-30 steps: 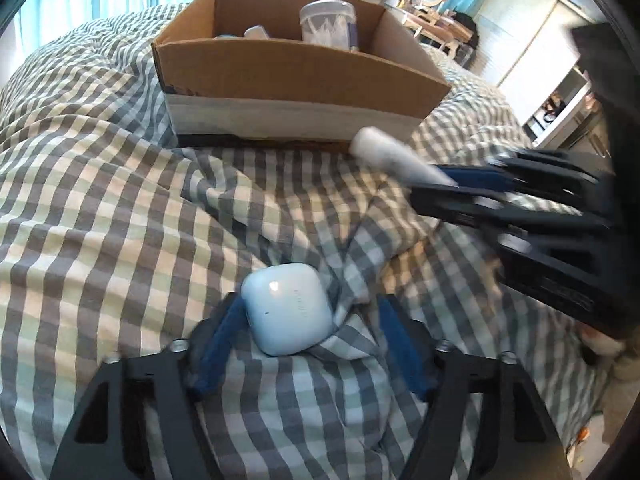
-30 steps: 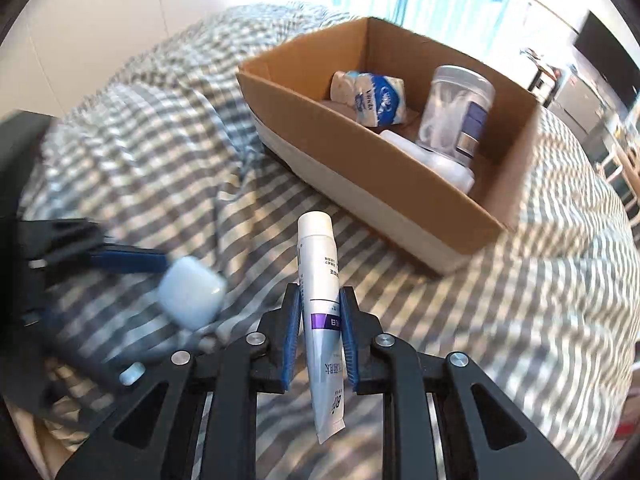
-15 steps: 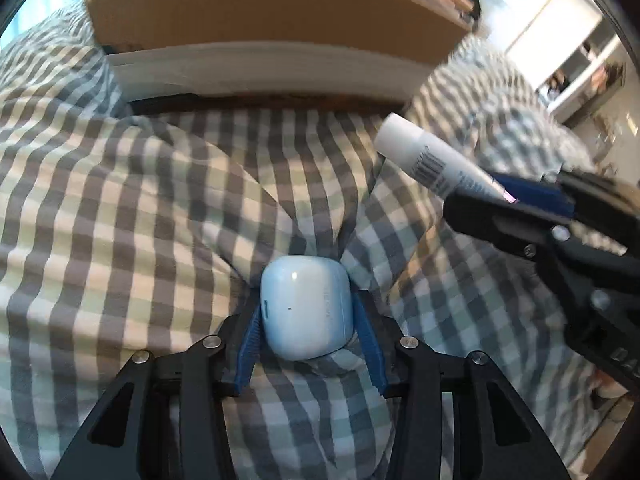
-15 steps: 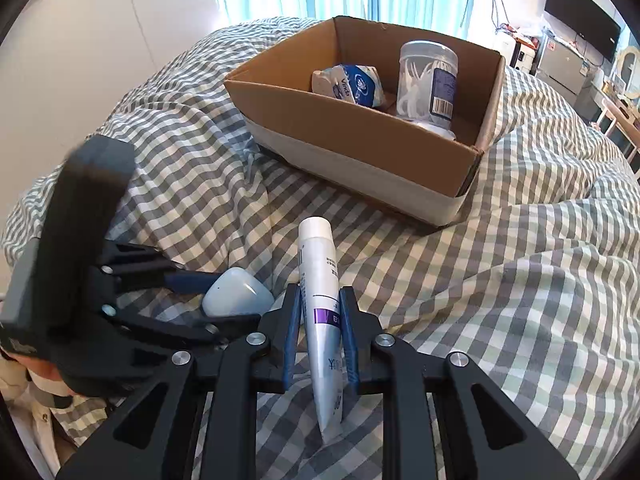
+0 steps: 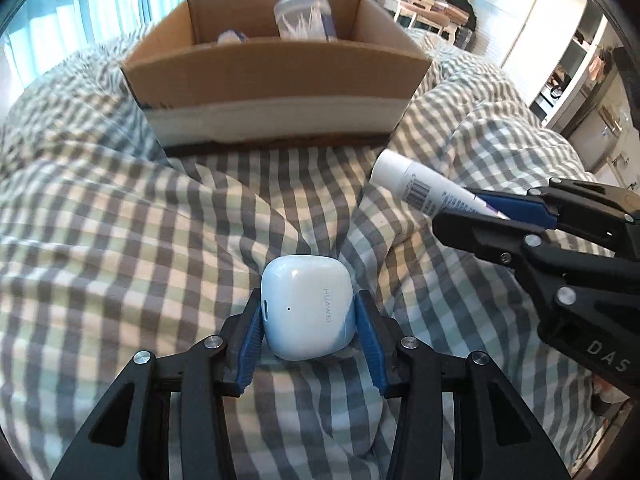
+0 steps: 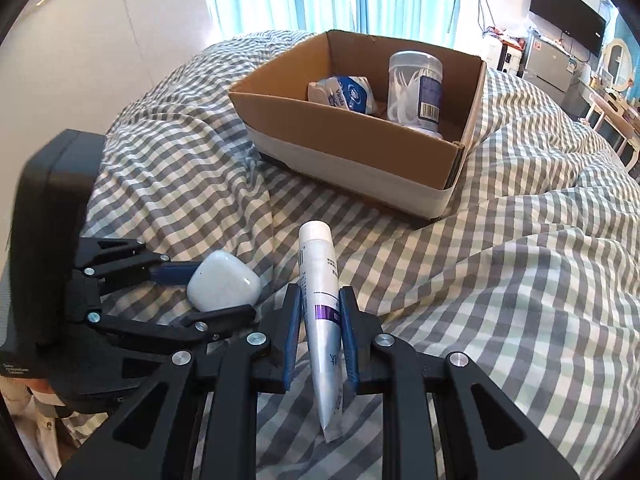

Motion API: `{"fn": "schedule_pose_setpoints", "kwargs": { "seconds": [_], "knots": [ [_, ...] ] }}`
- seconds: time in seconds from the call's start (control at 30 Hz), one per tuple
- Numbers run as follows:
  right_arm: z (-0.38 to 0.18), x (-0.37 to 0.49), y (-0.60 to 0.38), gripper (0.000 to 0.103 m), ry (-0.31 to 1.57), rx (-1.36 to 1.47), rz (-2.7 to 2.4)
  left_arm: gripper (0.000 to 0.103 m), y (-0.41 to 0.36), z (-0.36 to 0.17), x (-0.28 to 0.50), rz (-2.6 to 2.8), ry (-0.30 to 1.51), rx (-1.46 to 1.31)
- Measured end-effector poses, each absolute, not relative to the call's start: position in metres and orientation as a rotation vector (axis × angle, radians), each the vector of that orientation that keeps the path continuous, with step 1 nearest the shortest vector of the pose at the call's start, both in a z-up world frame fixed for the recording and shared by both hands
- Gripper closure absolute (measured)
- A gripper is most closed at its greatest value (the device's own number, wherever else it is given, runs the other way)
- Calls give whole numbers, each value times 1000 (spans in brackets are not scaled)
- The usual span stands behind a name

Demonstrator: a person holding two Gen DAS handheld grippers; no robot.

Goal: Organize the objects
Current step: 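Carry the earbud case and white tube into the box and open both tools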

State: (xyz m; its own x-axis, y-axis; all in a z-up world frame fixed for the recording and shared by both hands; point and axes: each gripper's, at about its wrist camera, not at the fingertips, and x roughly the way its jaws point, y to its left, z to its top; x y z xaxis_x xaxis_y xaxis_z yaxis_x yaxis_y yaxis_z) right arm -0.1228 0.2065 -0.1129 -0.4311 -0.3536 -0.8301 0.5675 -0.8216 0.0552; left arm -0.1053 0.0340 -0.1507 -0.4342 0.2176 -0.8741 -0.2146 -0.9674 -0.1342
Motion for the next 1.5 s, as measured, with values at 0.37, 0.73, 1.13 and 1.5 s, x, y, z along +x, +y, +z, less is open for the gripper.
{"fn": "schedule_pose_setpoints", "kwargs": {
  "seconds": [0.37,0.73,1.13,1.5],
  "knots": [
    [-79,-102,203,85,326,1134,-2315,58,31,-101,-91,2600,27,-1339],
    [-24,-116,201,85,286,976,-2415,58,8,-36,-110,2743,72,-1147],
    [10,-184,190,85,214,874,-2499,58,16,-1,-181,2828,173,-998],
    [-20,-266,183,85,178,981,-2490,58,22,-27,-261,2803,177,-1056]
  ]
}}
